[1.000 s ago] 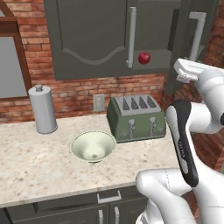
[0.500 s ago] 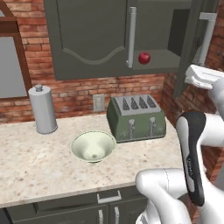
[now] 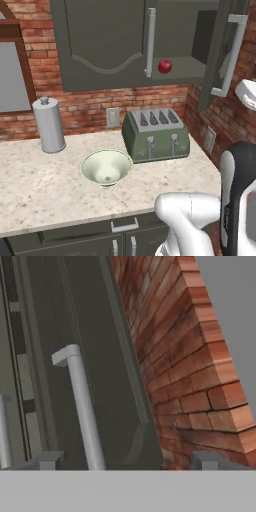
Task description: Open the cabinet. Pick the apple and apple from the cabinet and place them into the bowl. Then close the cabinet.
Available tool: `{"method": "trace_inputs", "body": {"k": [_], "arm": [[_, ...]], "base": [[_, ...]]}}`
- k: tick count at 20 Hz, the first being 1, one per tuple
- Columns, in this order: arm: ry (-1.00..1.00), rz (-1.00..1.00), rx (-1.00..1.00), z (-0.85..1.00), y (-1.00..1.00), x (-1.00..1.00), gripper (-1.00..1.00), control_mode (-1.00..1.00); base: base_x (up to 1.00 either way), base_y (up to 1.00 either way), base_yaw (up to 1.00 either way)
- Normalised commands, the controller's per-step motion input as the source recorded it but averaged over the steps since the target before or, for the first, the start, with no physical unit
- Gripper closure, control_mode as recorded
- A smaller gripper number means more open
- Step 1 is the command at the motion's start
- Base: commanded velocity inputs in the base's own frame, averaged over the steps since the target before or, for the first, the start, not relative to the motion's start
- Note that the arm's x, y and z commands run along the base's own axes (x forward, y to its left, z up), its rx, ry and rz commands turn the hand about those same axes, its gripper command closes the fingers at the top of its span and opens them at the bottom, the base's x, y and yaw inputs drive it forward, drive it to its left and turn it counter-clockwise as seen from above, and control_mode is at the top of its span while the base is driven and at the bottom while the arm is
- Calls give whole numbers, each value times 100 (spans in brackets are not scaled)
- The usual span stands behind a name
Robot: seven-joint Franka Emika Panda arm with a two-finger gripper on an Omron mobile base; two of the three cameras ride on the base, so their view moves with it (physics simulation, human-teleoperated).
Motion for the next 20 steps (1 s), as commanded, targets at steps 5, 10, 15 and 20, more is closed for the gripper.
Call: {"method": "trace_inputs", "body": {"k": [5, 10, 15, 20], "arm": [[8, -22, -4, 0, 76, -23, -100, -100], [12, -11, -9, 0, 89, 30, -100, -100], [5, -8, -5, 0, 42, 60, -100, -100], [1, -10, 0, 0, 9, 74, -100, -100]], "base": [[0, 0, 0], [0, 0, 0], [0, 0, 0], [0, 0, 0]]}}
